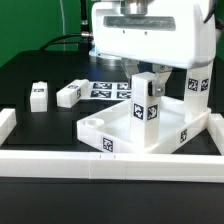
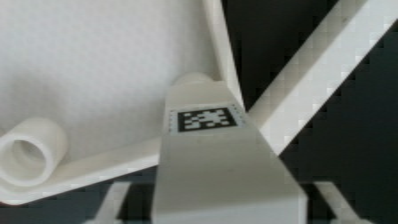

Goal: Assemble desk

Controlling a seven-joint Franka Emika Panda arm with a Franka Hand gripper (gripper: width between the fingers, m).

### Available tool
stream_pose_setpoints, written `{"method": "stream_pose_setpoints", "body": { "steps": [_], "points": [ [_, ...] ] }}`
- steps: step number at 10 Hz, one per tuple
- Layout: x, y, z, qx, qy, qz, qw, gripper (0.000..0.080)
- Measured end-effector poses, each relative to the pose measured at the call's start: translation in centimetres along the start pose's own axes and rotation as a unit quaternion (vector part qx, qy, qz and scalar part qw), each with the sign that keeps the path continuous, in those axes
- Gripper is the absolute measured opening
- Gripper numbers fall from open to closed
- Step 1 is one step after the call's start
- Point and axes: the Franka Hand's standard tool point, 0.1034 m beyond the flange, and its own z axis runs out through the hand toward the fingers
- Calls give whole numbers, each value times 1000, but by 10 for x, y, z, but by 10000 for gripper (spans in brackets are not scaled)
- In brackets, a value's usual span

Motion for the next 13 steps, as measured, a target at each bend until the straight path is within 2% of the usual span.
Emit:
{"method": "stream_pose_setpoints", "body": {
  "steps": [4,5,6,8,9,11,13],
  "points": [
    [1,1,0,-3,2,-11,1000,305],
    [1,0,-1,-2,2,-32,999,476],
    [0,0,-1,-2,2,-40,999,615],
    [-5,-1,-10,5,3,-123,992,639],
    [-9,3,-20,9,3,-168,986,648],
    [-17,10,-35,16,0,-169,986,649],
    [-25,24,-43,18,-2,-178,984,649]
  ]
}}
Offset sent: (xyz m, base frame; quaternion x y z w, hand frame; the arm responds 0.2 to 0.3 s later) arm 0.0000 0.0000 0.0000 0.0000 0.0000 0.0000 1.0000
